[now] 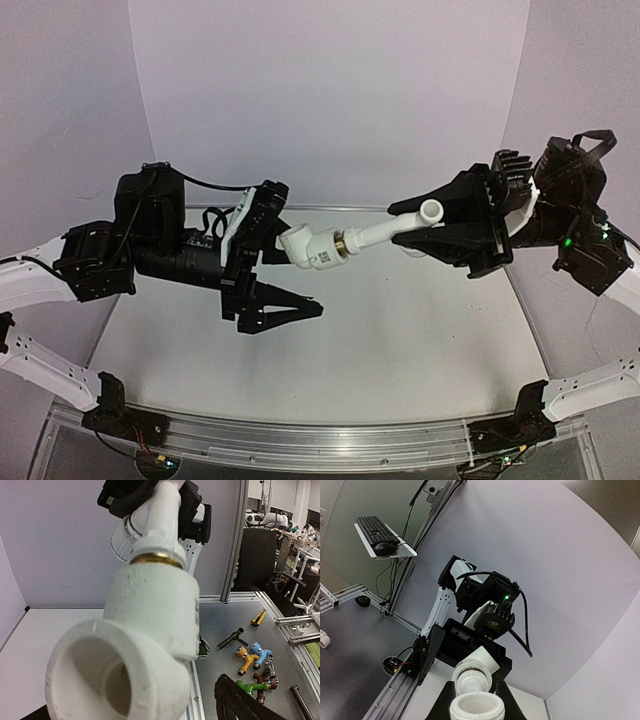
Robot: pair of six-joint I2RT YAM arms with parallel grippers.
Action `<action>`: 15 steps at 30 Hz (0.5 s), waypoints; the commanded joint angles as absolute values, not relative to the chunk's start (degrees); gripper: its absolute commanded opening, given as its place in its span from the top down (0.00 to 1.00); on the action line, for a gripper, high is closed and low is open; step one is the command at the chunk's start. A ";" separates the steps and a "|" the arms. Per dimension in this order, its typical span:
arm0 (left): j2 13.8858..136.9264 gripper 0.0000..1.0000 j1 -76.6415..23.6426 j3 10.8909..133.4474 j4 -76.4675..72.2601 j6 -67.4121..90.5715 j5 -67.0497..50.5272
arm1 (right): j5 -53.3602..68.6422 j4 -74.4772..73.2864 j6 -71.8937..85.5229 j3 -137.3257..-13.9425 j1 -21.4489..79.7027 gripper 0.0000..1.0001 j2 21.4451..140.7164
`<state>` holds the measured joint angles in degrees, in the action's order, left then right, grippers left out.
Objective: Install the water faucets
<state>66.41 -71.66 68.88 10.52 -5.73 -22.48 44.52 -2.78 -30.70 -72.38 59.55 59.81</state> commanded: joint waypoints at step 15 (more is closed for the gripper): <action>66.42 0.71 -71.40 72.51 6.99 -8.89 -23.34 | 38.46 4.65 -17.02 -71.31 60.21 1.00 60.43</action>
<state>66.61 -71.51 70.15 9.15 -7.70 -24.27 43.10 -1.88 -23.53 -70.70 60.04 60.23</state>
